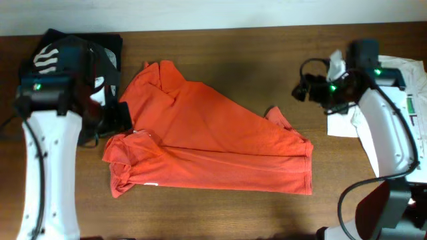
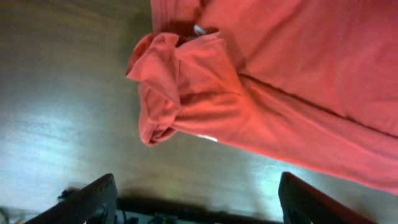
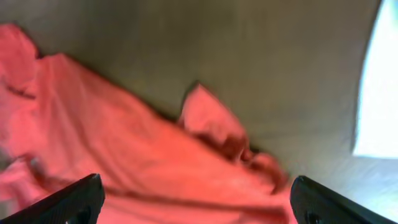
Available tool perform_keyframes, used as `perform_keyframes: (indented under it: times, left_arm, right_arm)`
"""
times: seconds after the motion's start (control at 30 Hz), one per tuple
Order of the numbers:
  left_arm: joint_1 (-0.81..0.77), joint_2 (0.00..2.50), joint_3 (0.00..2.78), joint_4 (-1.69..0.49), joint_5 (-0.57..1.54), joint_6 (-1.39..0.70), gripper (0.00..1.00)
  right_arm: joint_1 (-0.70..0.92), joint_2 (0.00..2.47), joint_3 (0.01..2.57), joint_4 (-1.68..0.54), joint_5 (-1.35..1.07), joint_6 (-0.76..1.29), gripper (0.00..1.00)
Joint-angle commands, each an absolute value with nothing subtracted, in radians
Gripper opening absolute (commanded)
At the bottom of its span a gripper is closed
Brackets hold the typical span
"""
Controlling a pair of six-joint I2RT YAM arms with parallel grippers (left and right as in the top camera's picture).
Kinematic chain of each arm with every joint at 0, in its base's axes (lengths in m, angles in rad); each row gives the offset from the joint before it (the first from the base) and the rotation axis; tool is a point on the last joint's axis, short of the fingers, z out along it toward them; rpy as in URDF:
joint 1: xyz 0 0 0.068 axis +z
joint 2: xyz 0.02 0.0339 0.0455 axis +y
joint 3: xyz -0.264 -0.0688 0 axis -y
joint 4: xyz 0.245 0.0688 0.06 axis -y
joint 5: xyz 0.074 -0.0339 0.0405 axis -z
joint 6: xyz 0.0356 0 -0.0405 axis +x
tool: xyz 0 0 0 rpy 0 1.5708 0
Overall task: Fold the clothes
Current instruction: 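Move both grippers to the shirt's left and right sides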
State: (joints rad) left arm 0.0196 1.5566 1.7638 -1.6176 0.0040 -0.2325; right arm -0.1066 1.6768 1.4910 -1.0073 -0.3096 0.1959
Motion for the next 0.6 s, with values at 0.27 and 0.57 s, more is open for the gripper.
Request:
perform_keyframes:
  times: [0.27,0.57]
  left_arm:
    - [-0.038,1.450,1.433,-1.572,0.038,-0.292,0.82]
    - [-0.046,1.426,1.210,-1.425,0.090,-0.295,0.86]
  right_arm:
    - [0.061,2.020,1.542,-0.833,-0.125,0.153,0.91]
    - [0.111,2.138,1.541,-0.799,-0.120,0.157,0.69]
